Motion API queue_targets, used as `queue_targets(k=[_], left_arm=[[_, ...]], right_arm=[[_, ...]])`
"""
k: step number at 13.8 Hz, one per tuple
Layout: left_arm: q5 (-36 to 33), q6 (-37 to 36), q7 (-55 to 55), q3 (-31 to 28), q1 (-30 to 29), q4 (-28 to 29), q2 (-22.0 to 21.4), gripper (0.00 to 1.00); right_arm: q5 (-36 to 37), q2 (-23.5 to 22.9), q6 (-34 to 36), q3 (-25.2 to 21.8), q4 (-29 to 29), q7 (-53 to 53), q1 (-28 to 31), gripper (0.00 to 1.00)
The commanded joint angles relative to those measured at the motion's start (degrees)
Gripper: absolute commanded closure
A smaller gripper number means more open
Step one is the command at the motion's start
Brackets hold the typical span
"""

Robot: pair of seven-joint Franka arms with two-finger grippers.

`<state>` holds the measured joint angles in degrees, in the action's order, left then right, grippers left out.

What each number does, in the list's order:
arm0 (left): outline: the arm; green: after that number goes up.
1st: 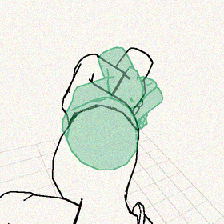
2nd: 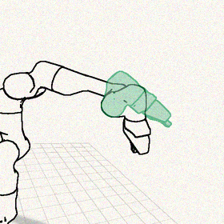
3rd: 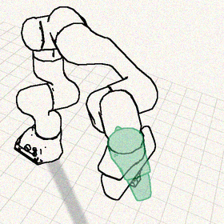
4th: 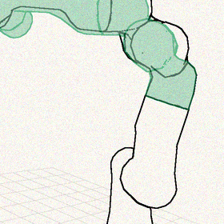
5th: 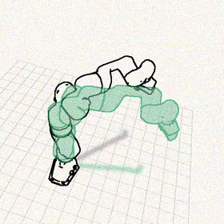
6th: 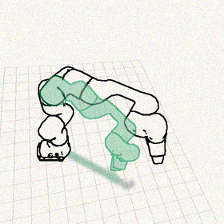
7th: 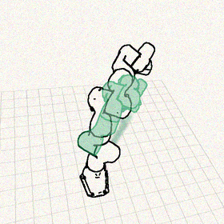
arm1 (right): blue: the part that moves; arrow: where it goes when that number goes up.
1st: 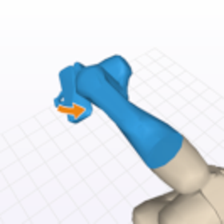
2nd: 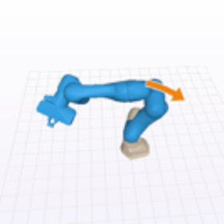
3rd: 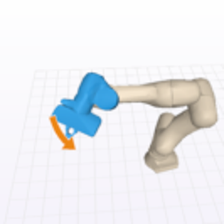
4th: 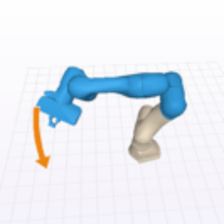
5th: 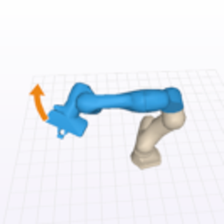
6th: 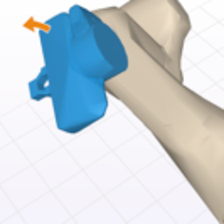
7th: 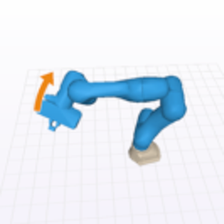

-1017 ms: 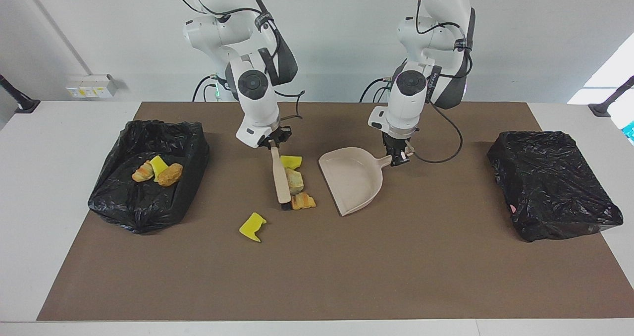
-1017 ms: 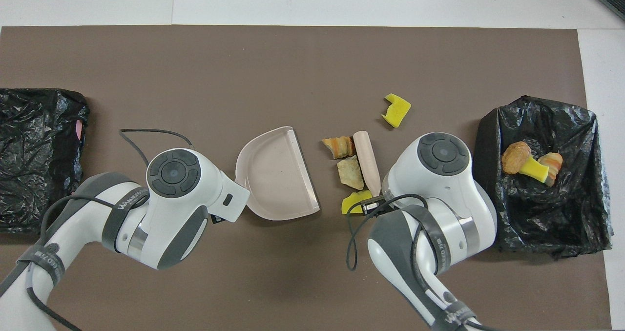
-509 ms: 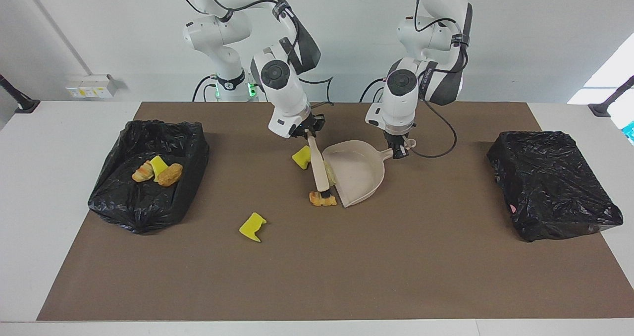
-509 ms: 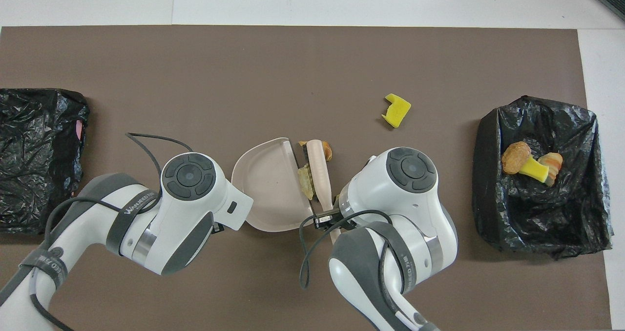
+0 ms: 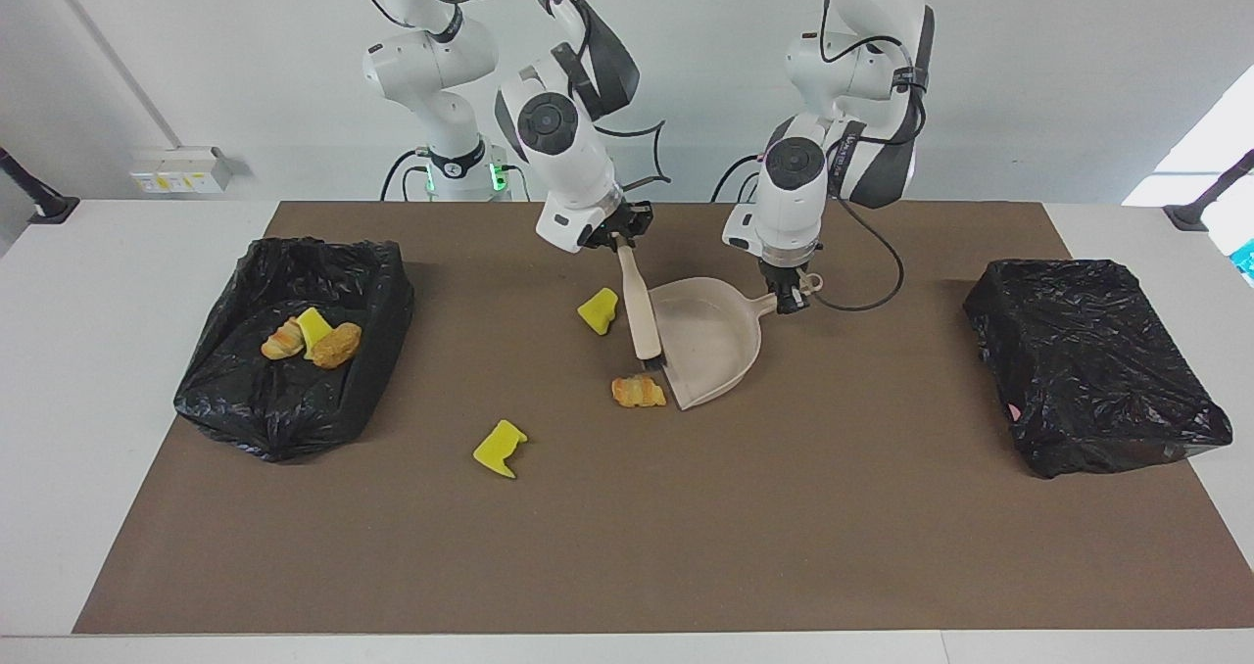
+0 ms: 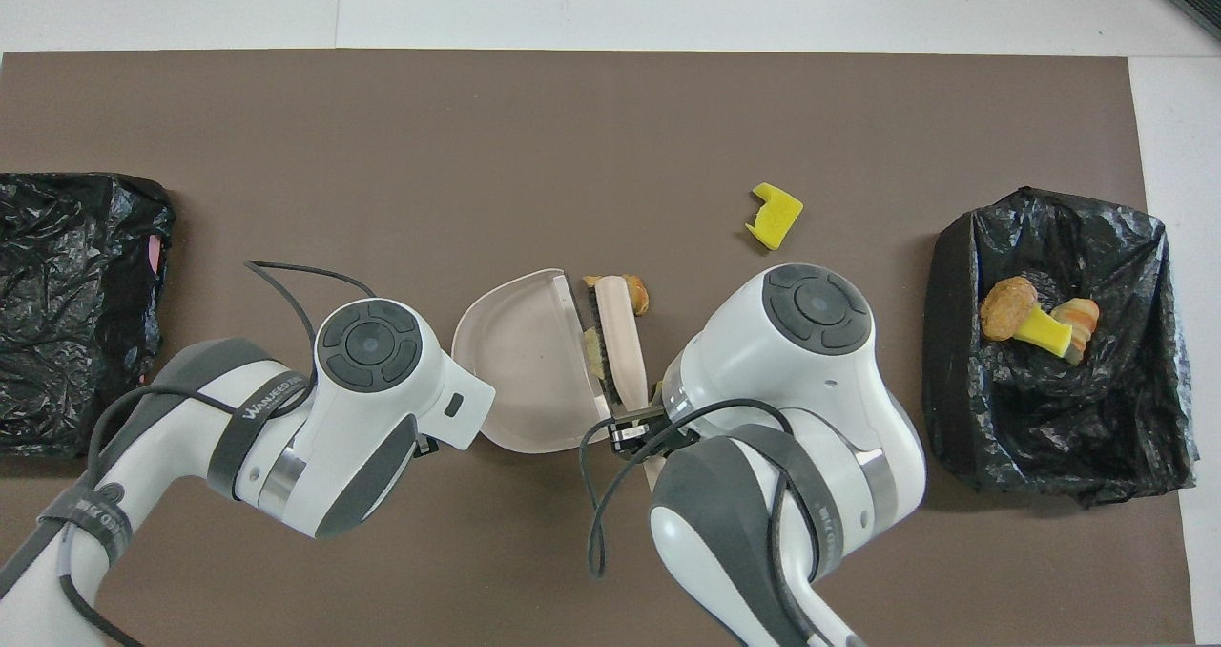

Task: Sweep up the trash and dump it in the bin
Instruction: 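Sweep more pieces into the dustpan with the right gripper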

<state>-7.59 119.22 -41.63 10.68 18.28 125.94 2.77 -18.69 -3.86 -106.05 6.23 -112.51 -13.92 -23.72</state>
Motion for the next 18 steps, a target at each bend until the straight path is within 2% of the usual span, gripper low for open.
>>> queue_targets(k=[1,3,4,8,12,14,18], left_arm=[[-1.11,-0.48,1.82,-0.66,0.62,0.97,-0.93,1.00],[-1.11,-0.40,1.99,-0.66,0.62,1.06,-1.01,1.00],[-1.11,-0.40,2.34,-0.57,0.62,1.15,-1.10,1.00],[-1.11,-0.40,2.78,-0.57,0.62,1.15,-1.10,1.00],[-1.11,-0.40,2.78,-0.57,0.53,1.15,-1.10,1.00],[-1.11,-0.22,2.87,-0.57,0.53,1.24,-1.10,1.00],[-1.11,-0.22,3.57,-0.57,0.44,1.32,-1.10,1.00]], right_arm=[[6.63,0.61,4.00,0.28,2.12,-1.02,2.70,1.00],[19.93,0.70,7.07,0.45,2.99,-2.25,3.50,1.00],[23.93,0.35,9.26,0.45,4.39,-2.78,4.11,1.00],[27.64,-1.67,6.31,0.63,4.50,-0.17,13.49,1.00],[36.51,-7.28,0.77,0.63,5.89,4.42,17.47,1.00],[36.89,-10.19,0.49,0.72,8.70,6.52,17.65,1.00],[34.88,-12.48,0.05,2.46,8.80,6.97,14.85,1.00]])
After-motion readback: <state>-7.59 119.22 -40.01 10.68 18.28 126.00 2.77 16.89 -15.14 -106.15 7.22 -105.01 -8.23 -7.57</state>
